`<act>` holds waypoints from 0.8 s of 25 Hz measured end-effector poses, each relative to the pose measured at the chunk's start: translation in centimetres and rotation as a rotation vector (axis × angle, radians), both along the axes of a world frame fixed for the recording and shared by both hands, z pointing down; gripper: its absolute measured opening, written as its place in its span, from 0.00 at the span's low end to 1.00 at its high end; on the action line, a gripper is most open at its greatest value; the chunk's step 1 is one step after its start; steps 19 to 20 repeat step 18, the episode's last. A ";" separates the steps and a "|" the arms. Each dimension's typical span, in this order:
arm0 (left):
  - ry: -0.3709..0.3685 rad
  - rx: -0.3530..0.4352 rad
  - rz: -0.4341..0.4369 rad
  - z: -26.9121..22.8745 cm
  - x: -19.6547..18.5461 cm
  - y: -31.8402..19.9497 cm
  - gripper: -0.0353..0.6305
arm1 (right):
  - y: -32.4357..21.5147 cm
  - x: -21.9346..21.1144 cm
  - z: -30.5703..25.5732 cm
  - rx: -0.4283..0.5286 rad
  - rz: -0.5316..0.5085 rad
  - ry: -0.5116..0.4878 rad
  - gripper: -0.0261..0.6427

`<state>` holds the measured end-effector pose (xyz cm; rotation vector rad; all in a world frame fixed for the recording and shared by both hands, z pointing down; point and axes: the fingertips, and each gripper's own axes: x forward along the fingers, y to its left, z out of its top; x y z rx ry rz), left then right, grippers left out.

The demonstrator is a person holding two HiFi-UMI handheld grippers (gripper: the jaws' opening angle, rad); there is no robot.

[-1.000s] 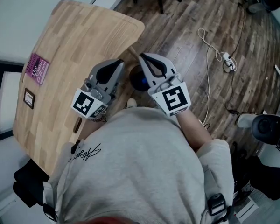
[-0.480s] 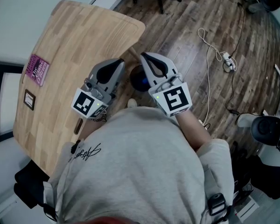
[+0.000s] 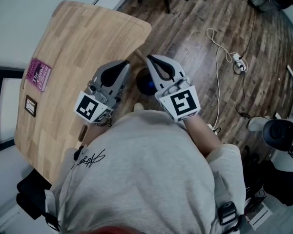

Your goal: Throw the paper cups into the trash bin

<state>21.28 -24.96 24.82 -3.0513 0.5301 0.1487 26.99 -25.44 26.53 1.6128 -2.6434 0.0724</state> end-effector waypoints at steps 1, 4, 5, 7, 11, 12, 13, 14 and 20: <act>0.000 0.000 0.001 0.0 0.0 -0.1 0.06 | 0.0 -0.1 0.0 -0.002 0.001 0.000 0.05; -0.001 0.002 0.000 0.0 -0.3 -0.4 0.06 | -0.1 -0.1 0.0 -0.001 0.005 0.000 0.05; -0.001 0.004 0.000 0.0 -0.3 -0.4 0.06 | -0.2 -0.1 0.0 0.000 0.006 0.000 0.05; -0.003 0.005 -0.001 -0.1 -0.4 -0.5 0.06 | -0.2 -0.2 0.0 0.001 0.005 0.001 0.05; -0.003 0.000 0.000 0.0 -0.3 -0.5 0.06 | -0.1 -0.2 0.1 0.004 0.005 0.013 0.05; -0.003 0.001 0.002 0.1 -0.2 -0.5 0.06 | -0.1 -0.2 0.1 0.005 0.006 0.014 0.05; -0.002 0.001 0.003 0.1 -0.2 -0.4 0.06 | -0.1 -0.2 0.1 0.005 0.007 0.014 0.05; -0.001 0.000 0.003 0.1 -0.1 -0.4 0.06 | -0.1 -0.2 0.1 0.005 0.008 0.014 0.05; -0.001 -0.003 0.003 0.2 0.0 -0.4 0.06 | -0.1 -0.1 0.1 0.007 0.006 0.015 0.05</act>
